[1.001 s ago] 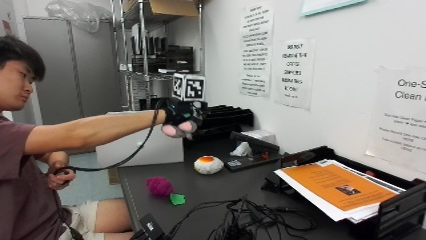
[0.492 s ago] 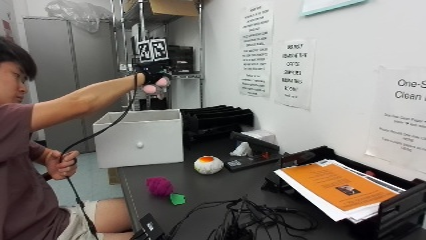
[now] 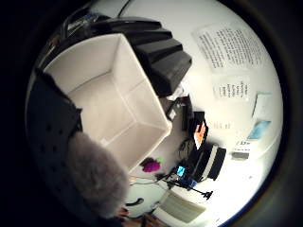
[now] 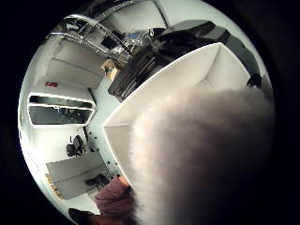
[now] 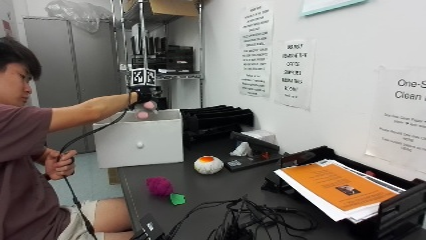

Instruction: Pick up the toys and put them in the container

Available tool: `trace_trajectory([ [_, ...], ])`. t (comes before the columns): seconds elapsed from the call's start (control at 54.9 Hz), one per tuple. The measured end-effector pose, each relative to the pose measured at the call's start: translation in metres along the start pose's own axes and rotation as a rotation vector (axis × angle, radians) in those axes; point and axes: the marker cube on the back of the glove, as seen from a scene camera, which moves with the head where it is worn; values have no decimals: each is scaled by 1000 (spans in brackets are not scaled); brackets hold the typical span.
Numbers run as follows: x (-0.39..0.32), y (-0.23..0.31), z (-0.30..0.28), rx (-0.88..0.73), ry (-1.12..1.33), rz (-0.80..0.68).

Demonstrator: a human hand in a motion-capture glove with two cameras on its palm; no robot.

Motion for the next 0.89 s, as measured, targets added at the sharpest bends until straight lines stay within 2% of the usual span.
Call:
trace_trajectory([
  [0.055,2,4,10,-205,-45,43],
  [0.109,7,9,9,-286,-87,65],
  [0.218,32,22,-14,-175,-80,-31],
  [0.309,56,40,-33,-117,-82,101],
  [0.455,88,62,-74,-86,10,193],
  [0.583,138,125,-87,-61,61,277],
  [0.728,187,199,-68,17,49,306],
  [0.892,218,246,1,-13,-42,307],
])
